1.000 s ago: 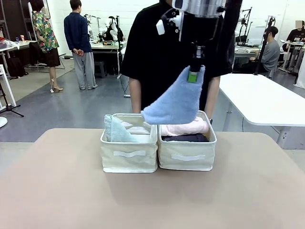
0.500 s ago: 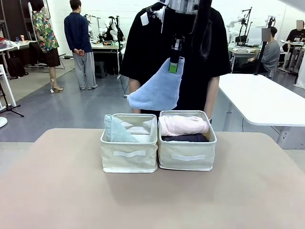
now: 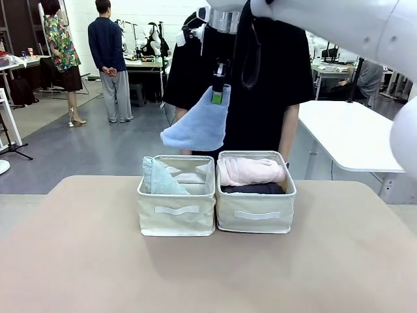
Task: Sort the towels based on their folding style.
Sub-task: Pick up another triangle-folded towel from the table and place it in the left Fabric basket.
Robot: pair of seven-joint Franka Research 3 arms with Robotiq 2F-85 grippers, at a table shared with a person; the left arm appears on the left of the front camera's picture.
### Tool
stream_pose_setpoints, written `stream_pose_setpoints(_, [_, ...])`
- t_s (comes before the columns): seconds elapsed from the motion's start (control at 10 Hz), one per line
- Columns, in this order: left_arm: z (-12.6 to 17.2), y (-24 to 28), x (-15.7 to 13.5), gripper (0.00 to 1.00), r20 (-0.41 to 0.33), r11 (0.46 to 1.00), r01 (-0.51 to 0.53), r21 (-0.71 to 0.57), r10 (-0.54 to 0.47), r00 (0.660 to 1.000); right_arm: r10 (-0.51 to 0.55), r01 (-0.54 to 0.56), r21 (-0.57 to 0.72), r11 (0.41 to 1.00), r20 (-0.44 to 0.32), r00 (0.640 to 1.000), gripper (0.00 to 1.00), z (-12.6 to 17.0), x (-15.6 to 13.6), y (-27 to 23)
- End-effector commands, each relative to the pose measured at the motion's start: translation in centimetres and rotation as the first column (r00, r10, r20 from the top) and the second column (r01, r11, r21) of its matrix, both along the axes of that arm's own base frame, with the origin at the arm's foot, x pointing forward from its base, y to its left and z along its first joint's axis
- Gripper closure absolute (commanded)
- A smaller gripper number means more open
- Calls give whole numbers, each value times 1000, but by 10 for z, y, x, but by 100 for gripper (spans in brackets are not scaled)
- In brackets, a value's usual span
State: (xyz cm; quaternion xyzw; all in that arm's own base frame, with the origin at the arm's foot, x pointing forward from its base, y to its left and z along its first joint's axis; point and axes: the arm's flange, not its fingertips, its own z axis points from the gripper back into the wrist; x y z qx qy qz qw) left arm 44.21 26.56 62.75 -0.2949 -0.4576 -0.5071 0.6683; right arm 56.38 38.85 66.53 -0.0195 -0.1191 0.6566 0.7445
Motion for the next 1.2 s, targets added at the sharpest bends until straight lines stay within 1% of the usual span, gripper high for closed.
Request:
stream_pose_setpoints(0.0, [3,0,-1,0,-12,1000,-6,-5,6,1000,-48,48,-10,999,-15,999,85,19,36,27])
stream_pose_setpoints(0.2, [3,0,-1,0,-12,1000,-6,-5,6,1000,-79,80,3,997,-35,996,85,0,43,29])
stream_pose_setpoints(0.3, [3,0,-1,0,-12,1000,-6,-5,6,1000,-92,93,24,995,-35,995,85,-2,42,27])
stream_pose_setpoints(0.4, [3,0,-1,0,-12,1000,-6,-5,6,1000,-31,31,8,999,-31,999,85,-25,17,11])
stream_pose_setpoints(0.8, [3,0,-1,0,-12,1000,-6,-5,6,1000,-31,31,8,999,-31,999,85,-25,17,11])
stream_pose_setpoints(0.9, [3,0,-1,0,-12,1000,-6,-5,6,1000,-40,40,13,999,-36,999,85,-29,21,12])
stream_pose_setpoints(1.0, [3,0,-1,0,-12,1000,-6,-5,6,1000,-7,9,26,1000,-73,997,85,-35,18,9])
stream_pose_setpoints(1.1, [3,0,-1,0,-12,1000,-6,-5,6,1000,14,-11,35,999,-91,996,85,-43,20,10])
